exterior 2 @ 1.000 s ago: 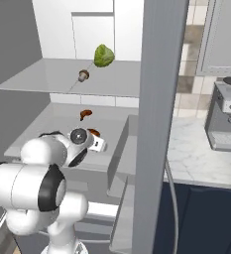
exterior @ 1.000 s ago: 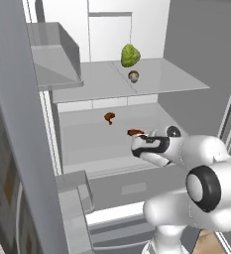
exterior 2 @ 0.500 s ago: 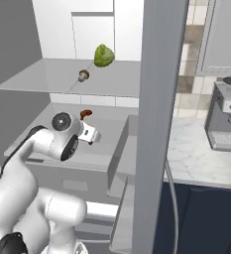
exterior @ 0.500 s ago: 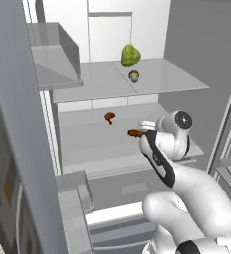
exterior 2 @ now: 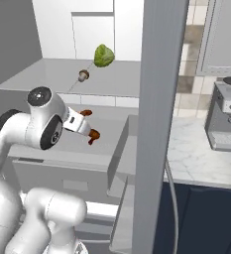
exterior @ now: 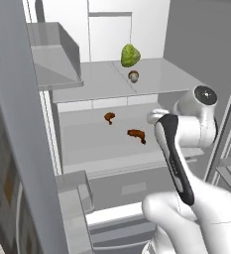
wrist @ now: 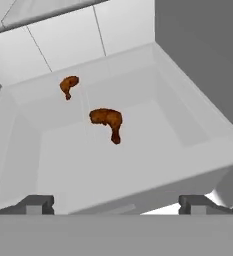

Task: Transport the chicken drumstick and mushroom to the fridge. Place the chicken drumstick on the rack containing meat and place the mushroom on the rack containing the vegetable, ensuring meats and vegetables are on different racks.

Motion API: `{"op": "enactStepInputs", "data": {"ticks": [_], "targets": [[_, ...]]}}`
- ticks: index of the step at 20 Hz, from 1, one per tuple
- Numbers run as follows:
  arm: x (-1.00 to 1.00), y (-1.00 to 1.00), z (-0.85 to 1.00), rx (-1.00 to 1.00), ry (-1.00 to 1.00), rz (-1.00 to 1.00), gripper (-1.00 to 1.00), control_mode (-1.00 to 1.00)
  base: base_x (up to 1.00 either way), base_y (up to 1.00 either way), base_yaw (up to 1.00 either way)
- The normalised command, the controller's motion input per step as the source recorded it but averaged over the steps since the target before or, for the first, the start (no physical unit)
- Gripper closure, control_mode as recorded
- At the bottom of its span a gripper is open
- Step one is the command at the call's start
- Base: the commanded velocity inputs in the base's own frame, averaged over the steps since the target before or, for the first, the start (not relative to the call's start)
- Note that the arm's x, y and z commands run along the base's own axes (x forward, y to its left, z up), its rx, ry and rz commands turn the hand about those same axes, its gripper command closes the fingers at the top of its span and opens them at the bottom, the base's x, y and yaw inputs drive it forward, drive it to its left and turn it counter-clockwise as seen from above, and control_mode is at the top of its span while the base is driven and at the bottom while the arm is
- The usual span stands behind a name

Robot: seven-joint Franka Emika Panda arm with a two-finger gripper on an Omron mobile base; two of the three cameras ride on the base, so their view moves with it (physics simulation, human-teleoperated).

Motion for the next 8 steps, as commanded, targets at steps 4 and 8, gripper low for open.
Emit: {"op": "enactStepInputs", "data": {"ticks": [4,8], "targets": [[-1.0,0.0,0.72,0.0,0.05,0.0,-1.0,-1.0,0.0,0.0,0.0],[-1.0,0.05,0.85,0.0,0.13,0.01,-1.0,-1.0,0.0,0.0,0.0]]}}
